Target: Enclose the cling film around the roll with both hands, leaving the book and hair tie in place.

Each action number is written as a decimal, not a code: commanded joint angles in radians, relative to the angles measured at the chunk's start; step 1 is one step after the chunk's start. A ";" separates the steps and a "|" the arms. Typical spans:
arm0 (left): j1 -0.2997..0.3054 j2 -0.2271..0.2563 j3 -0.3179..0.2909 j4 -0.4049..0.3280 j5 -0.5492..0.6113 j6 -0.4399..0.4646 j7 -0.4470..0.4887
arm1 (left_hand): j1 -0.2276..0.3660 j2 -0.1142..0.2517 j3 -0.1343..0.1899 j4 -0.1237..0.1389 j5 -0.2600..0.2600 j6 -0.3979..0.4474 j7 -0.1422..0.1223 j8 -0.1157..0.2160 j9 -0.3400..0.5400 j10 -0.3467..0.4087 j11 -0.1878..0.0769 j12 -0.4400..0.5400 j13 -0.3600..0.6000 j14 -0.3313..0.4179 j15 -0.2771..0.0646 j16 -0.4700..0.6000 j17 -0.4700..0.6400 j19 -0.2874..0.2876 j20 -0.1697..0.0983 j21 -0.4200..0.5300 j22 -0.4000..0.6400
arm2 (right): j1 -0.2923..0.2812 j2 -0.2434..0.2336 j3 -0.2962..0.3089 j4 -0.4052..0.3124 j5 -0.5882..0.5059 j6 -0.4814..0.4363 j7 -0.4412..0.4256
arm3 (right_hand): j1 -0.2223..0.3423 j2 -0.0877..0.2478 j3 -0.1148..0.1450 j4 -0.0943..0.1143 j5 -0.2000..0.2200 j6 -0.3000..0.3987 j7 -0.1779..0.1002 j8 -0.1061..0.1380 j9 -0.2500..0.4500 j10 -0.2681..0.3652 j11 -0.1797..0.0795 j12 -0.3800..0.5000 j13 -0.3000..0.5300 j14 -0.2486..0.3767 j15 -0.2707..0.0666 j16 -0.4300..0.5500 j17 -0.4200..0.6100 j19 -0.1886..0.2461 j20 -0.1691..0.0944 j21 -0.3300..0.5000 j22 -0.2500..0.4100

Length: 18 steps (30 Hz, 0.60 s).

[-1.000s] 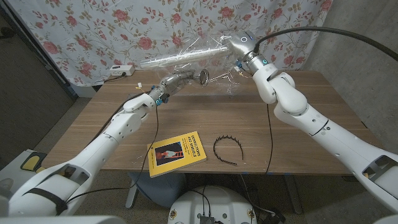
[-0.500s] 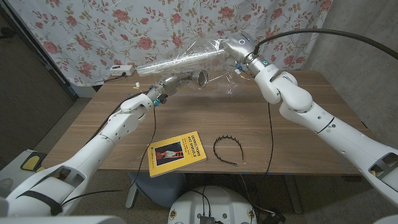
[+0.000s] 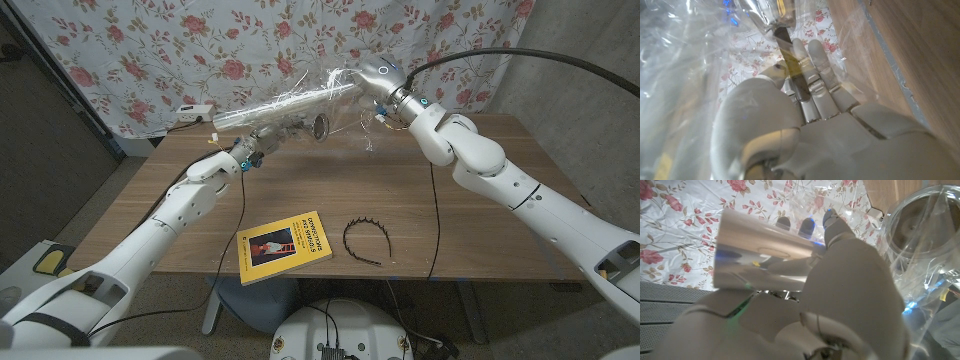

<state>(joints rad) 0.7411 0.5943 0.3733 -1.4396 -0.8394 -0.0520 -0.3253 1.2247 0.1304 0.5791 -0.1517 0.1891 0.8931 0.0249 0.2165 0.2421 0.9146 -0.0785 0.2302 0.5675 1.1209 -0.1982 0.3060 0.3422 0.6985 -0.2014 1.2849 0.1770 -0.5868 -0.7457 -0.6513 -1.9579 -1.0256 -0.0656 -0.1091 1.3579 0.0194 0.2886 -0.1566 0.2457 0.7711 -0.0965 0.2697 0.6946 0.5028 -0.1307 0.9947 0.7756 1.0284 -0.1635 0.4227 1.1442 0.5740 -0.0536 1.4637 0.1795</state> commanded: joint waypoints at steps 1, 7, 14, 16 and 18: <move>0.006 0.009 -0.015 0.005 0.004 -0.025 0.009 | 0.011 -0.001 0.013 -0.003 0.009 0.003 -0.006 -0.004 0.000 0.005 -0.003 -0.002 0.004 0.038 -0.028 0.004 0.004 0.004 -0.005 0.003 0.002 | 0.006 -0.004 -0.005 0.010 0.020 0.068 -0.004 | 0.057 0.101 0.016 0.007 -0.007 0.004 -0.007 -0.003 0.003 -0.004 0.000 0.006 0.003 0.018 -0.062 0.010 0.009 0.004 -0.152 0.004 0.003; -0.002 0.005 -0.014 0.018 0.012 -0.036 0.010 | 0.010 -0.001 0.013 -0.003 0.009 0.004 -0.006 -0.004 0.000 0.005 0.000 -0.002 0.004 0.040 -0.027 0.005 0.005 0.005 -0.005 0.003 0.002 | -0.007 -0.012 0.003 -0.005 0.017 0.075 -0.003 | 0.055 0.102 0.016 0.007 -0.009 0.004 -0.009 -0.003 0.003 -0.006 0.000 0.006 0.003 0.016 -0.061 0.008 0.011 0.003 -0.152 0.006 0.004; 0.005 -0.005 -0.023 0.023 0.004 -0.043 0.027 | 0.010 -0.001 0.013 -0.003 0.009 0.004 -0.007 -0.004 0.000 0.005 -0.003 -0.001 0.004 0.041 -0.027 0.005 0.005 0.005 -0.005 0.004 0.002 | -0.012 -0.028 0.017 -0.015 0.034 0.099 0.012 | 0.056 0.102 0.018 0.006 -0.011 0.003 -0.009 -0.003 0.005 -0.007 0.001 0.008 0.003 0.014 -0.061 0.005 0.013 0.001 -0.153 0.008 0.004; 0.015 -0.006 -0.026 0.015 0.004 -0.050 0.038 | 0.010 0.000 0.012 -0.002 0.009 0.003 -0.008 -0.004 0.000 0.006 -0.002 -0.001 0.004 0.043 -0.027 0.007 0.006 0.006 -0.004 0.005 0.003 | -0.016 -0.035 0.023 -0.018 0.043 0.108 0.015 | 0.056 0.102 0.019 0.006 -0.011 0.003 -0.009 -0.004 0.005 -0.007 0.000 0.008 0.002 0.012 -0.061 0.004 0.013 0.001 -0.153 0.008 0.004; 0.021 -0.008 -0.029 0.012 0.002 -0.053 0.043 | 0.010 0.000 0.012 -0.002 0.008 0.004 -0.007 -0.004 0.000 0.006 -0.003 -0.001 0.004 0.045 -0.028 0.008 0.006 0.007 -0.005 0.005 0.003 | -0.016 -0.040 0.027 -0.019 0.050 0.117 0.023 | 0.055 0.103 0.019 0.006 -0.012 0.001 -0.010 -0.004 0.007 -0.009 -0.001 0.008 0.003 0.012 -0.061 0.004 0.014 0.000 -0.153 0.009 0.004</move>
<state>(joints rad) 0.7430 0.5954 0.3569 -1.4247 -0.8309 -0.0888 -0.3094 1.2243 0.1300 0.5791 -0.1517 0.1925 0.8932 0.0248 0.2166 0.2421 0.9146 -0.0785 0.2302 0.5675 1.1260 -0.1931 0.3056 0.3455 0.7001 -0.1994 1.2850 0.1770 -0.5935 -0.7637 -0.6432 -1.9646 -1.0010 0.0124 -0.1085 1.3579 0.0194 0.2916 -0.1597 0.2388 0.7710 -0.0965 0.2642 0.6975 0.5029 -0.1307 0.9987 0.7761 1.0400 -0.1696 0.4256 1.1554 0.5741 -0.0536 1.4671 0.1794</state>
